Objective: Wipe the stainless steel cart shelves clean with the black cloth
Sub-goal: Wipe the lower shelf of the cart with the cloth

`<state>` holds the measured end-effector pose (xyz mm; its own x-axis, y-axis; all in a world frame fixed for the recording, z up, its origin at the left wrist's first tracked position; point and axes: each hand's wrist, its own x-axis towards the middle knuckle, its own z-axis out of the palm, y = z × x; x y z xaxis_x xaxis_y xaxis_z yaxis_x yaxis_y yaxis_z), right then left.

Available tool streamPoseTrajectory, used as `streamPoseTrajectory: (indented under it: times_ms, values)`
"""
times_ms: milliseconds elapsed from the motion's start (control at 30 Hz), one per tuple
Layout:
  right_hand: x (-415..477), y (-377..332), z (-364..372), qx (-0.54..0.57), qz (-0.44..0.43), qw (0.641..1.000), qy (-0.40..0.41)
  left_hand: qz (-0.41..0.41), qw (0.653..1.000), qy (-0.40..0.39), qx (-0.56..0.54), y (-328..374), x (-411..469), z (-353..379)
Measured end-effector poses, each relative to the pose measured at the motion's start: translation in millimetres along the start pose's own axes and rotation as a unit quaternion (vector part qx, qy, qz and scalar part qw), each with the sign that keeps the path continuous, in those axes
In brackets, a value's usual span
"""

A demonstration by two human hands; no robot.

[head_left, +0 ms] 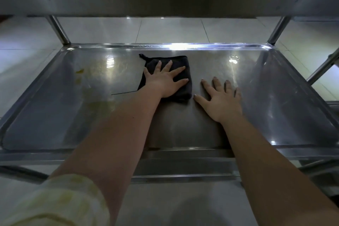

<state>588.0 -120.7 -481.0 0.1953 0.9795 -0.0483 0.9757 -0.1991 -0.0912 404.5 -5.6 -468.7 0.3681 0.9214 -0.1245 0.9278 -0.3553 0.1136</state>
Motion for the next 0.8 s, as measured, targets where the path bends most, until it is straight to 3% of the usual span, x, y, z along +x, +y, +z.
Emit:
streamPoseTrajectory:
  times_ms: [300, 433, 533, 633, 800]
  values:
    - [1.0, -3.8, 0.5, -0.003, 0.010, 1.000, -0.005, -0.087, 0.996, 0.014, -0.002, -113.3, -47.1, -9.4]
    - [5.1, -18.3, -6.9, 0.007, 0.043, 0.999, -0.029, -0.086, 0.996, 0.021, 0.006, -110.6, -54.9, -10.8]
    - [9.5, -56.8, -13.0, -0.011, -0.013, 1.000, 0.025, -0.082, 0.996, 0.021, 0.000, -106.4, -56.1, -11.3]
    - [14.6, -91.5, -11.2, 0.001, -0.063, 0.998, -0.007, -0.081, 0.996, 0.025, -0.005, -108.8, -57.6, -10.6]
    - [14.7, -96.1, 3.1, 0.000, -0.054, 0.998, -0.017, -0.080, 0.996, 0.032, 0.006, -110.9, -53.6, -6.5]
